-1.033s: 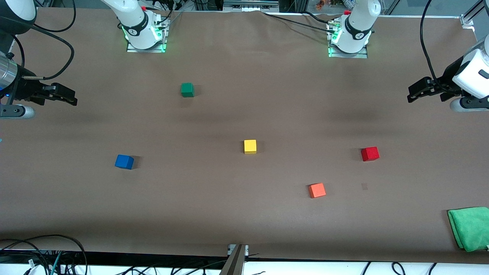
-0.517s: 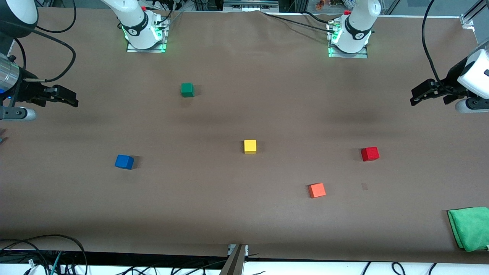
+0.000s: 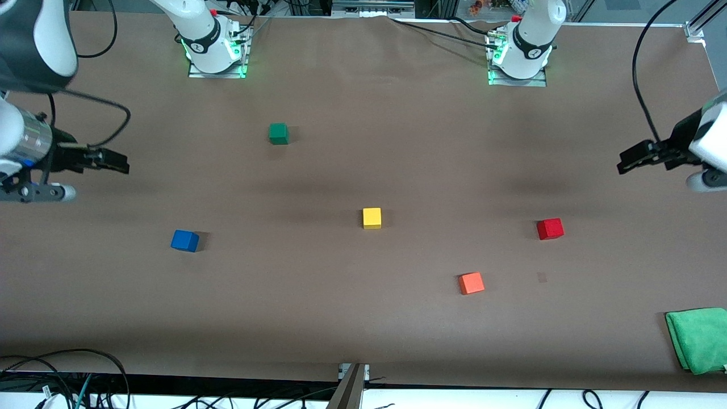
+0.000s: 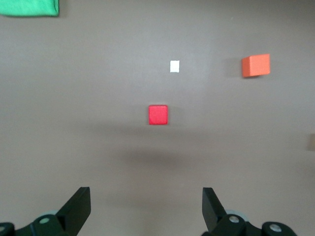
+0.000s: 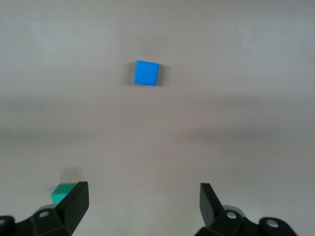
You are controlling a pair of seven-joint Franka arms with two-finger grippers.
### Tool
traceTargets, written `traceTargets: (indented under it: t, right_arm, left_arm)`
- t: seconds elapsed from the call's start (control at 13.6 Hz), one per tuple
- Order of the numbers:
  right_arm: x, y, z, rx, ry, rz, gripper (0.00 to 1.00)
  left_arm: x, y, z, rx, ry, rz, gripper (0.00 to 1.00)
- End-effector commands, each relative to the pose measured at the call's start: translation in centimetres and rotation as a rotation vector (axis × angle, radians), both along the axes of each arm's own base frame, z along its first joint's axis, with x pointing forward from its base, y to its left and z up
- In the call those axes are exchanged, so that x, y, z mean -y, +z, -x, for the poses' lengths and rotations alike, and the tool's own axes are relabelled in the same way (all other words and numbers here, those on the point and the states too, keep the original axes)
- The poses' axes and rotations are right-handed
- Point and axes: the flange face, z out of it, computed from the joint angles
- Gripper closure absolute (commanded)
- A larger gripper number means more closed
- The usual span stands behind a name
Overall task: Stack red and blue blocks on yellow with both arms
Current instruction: 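Lower the left gripper to the red block while the right gripper reaches the blue block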
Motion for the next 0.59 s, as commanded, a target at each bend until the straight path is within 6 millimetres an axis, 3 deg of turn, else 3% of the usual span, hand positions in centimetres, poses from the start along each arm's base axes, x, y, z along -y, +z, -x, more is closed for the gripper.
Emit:
traceTargets:
  t: [0.0,0.22,0.52]
  right_arm:
    - [0.3,-1.9,-1.7,0.023,0.005,0.016,0.00]
    - [0.5,-6.8,-4.1,0.035,-0.002,0.014,0.00]
    - [0.3,-13.8,-6.8,0.071,-0.010,0.021,0.00]
  left_arm:
    - [0.1,-0.3,-0.7,-0.023,-0.012,-0.008,0.00]
    - [0.9,-5.2,-2.7,-0.088,-0.012,-0.004,0.00]
    - [0.3,-11.8,-5.3,-0.107,0.009,0.000,0.00]
